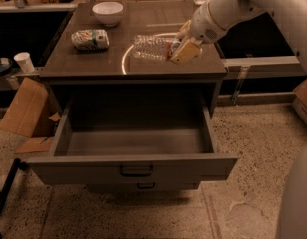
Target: Place water bottle into top drawer
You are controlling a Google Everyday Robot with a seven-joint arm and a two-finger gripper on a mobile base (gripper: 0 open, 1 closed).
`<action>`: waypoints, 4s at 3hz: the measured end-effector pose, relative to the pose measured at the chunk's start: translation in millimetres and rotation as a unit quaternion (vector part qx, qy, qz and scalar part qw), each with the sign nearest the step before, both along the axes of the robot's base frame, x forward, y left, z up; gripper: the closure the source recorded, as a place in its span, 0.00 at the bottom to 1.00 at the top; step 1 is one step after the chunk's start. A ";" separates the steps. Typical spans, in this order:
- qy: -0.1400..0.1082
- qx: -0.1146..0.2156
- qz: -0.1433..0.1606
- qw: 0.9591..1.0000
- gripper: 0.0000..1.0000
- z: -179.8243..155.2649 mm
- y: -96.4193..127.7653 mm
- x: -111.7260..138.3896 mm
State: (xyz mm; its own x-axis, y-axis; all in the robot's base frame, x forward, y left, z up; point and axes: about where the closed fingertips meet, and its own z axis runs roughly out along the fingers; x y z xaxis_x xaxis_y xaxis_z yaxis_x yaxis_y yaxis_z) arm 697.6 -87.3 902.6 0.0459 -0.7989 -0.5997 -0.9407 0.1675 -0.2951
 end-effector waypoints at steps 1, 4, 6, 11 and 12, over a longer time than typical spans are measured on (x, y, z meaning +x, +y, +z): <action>0.026 -0.010 0.012 1.000 1.00 -26.7 8.3 -12.4; 0.076 0.019 0.038 0.996 1.00 -82.2 29.0 -83.9; 0.139 0.020 0.015 0.990 1.00 -192.3 33.4 -111.0; 0.129 0.063 -0.025 0.989 0.04 -254.0 19.6 -61.3; 0.110 0.100 -0.020 0.989 0.00 -218.5 2.4 -68.3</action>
Offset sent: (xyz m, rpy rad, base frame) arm -0.0118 0.0089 -0.0274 -0.0032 0.0653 0.0259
